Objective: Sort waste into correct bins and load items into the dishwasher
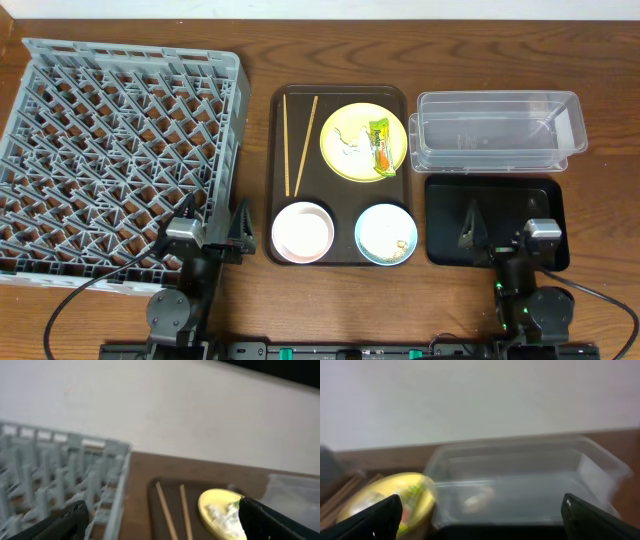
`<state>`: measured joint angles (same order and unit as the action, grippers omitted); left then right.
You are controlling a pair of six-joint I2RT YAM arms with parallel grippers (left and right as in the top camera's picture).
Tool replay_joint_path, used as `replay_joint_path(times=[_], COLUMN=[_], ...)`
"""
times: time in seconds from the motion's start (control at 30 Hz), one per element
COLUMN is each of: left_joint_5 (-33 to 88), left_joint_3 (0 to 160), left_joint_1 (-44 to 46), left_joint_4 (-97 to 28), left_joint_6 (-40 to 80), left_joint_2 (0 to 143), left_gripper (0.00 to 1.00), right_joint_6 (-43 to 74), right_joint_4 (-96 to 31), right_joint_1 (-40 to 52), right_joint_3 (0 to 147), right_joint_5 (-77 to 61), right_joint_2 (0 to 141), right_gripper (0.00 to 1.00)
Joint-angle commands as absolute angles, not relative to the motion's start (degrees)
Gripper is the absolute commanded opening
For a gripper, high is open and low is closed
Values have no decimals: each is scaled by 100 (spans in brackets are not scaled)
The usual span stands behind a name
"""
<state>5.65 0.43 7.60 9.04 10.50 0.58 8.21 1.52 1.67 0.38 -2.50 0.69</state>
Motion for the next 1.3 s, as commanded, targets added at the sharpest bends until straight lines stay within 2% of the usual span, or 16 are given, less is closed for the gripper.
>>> replay_joint_path(times=[0.0,0.17,0.3,0.53,0.67,0.77,0.9,1.1,1.27], left_joint_5=[862,864,862,1297,1308,1310,1310,1308,1304], left_joint_3=[250,1308,2751,5841,6952,7269,7266,7266,7266], left_joint_1=[742,742,742,742,742,742,742,742,742], left_joint_4=[923,180,-1160,-4053,-5002,-5251,-5382,-5623,-5819], left_joint_6=[1044,1048,1129,1125,1125,1129,1127,1127,1122], left_joint_2=[27,458,1500,4125,5092,5527,5638,5638,5638], left_gripper=[96,96,96,96,96,96,96,96,96], right_joint_6=[1066,1068,1068,1037,460,749,661,836,952], right_joint_4=[438,-165,-1135,-3992,-5605,-6287,-5758,-5588,-5358], right_joint_1=[137,137,137,137,158,156,368,1632,2764], right_joint_3=[117,1105,2401,5341,6733,7456,7511,7513,7511], right_joint_5=[-1308,-1793,-2456,-2991,-2987,-3476,-4230,-2864,-2565], right_joint_2=[49,233,1041,3948,5548,6635,7306,7929,8281], right_gripper=[99,99,99,99,99,99,99,90,80])
